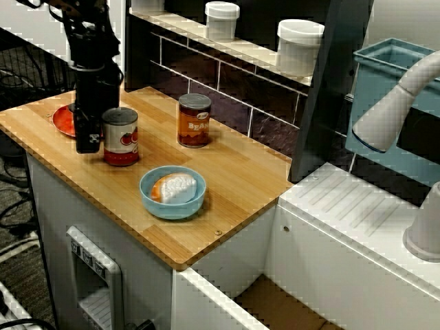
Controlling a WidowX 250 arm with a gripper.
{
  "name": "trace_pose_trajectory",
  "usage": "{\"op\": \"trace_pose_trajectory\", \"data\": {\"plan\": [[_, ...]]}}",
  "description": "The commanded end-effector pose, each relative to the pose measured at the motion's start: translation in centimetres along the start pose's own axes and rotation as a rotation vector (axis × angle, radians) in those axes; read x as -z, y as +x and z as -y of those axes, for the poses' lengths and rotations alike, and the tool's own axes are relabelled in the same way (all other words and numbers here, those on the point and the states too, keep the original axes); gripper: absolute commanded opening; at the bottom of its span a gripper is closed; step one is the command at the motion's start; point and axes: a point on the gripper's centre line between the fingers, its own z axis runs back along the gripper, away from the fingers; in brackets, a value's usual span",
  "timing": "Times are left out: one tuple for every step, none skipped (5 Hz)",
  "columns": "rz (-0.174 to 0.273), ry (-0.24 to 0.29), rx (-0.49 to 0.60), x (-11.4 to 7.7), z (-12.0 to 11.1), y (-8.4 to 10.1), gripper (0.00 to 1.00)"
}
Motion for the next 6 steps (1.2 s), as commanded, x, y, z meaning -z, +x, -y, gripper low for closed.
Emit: {"op": "trace_pose_trajectory", "data": {"plan": [[0.032, -0.026, -0.125, -0.4, 1.3, 3.9, 0.00], [0.025, -0.027, -0.166, -0.1, 1.5, 5.3, 0.00], [0.020, -0.052, -0.175, -0.5, 1.5, 6.1, 0.00], [0.017, -0.082, -0.177, -1.3, 1.6, 6.7, 0.00], [0.022, -0.094, -0.170, -2.1, 1.8, 6.8, 0.00], [0.034, -0.085, -0.176, -2.4, 1.6, 5.9, 0.00]]}}
